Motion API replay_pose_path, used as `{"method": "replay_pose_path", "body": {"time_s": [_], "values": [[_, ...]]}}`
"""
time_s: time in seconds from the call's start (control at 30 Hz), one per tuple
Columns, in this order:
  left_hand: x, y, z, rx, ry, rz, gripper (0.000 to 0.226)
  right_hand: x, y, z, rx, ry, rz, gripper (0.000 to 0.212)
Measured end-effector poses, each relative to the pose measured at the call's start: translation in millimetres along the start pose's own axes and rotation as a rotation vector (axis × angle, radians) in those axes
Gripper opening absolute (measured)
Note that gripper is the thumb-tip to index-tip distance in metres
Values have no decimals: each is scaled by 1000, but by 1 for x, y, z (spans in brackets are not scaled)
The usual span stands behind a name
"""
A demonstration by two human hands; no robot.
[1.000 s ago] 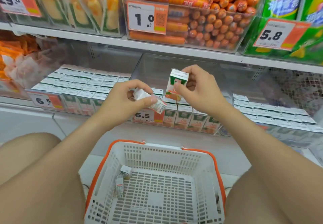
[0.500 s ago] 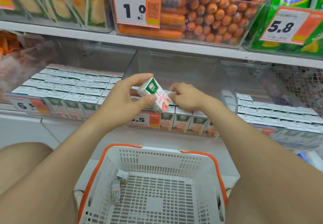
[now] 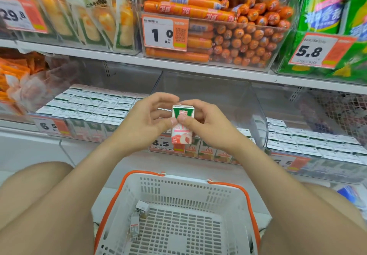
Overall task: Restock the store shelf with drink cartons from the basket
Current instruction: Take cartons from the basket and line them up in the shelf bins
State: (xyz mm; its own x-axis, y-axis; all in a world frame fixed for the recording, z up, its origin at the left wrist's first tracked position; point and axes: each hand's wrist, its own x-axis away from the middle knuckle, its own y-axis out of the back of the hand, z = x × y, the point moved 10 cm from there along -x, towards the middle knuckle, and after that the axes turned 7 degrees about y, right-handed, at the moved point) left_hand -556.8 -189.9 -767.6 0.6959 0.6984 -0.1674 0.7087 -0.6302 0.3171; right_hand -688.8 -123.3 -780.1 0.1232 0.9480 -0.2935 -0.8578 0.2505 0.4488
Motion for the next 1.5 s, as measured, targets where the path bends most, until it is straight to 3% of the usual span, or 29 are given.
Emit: {"method": "replay_pose_path", "body": {"time_s": [0.1,0.17,0.27,0.37,0.5,0.6,0.8,0.9,1.0,1.13,1.3,1.43,1.5], "values": [[0,36,-11,-225,-54,-172,14,4,0,-3,-99,-79,-156,22],[-4,70,-7,-392,-16,-274,13,5,-8,2,-113,-61,-224,21],[-22,114,29,-677,138,-203,20,-7,-31,30,-34,101,-261,34],[-32,157,79,-904,334,-89,47,-34,-72,62,133,281,-190,35],[-26,227,135,-955,469,-255,68,-96,-135,83,394,402,-128,36],[-25,251,164,-1029,503,-244,90,-155,-171,79,517,413,-117,38],[-26,259,171,-1032,453,-201,85,-269,-224,47,827,318,-99,36],[-32,257,173,-1001,416,-201,82,-310,-240,26,739,273,-68,33],[-34,257,173,-1053,410,-210,78,-336,-246,4,466,95,-126,22],[-36,255,171,-1116,430,-223,66,-358,-271,-13,531,43,11,32],[-37,248,169,-1139,440,-236,58,-358,-289,-31,585,-42,317,36],[-34,241,160,-1153,458,-229,55,-341,-289,-26,610,-6,400,51],[-30,236,152,-1160,466,-246,54,-328,-280,-14,592,15,339,56]]}}
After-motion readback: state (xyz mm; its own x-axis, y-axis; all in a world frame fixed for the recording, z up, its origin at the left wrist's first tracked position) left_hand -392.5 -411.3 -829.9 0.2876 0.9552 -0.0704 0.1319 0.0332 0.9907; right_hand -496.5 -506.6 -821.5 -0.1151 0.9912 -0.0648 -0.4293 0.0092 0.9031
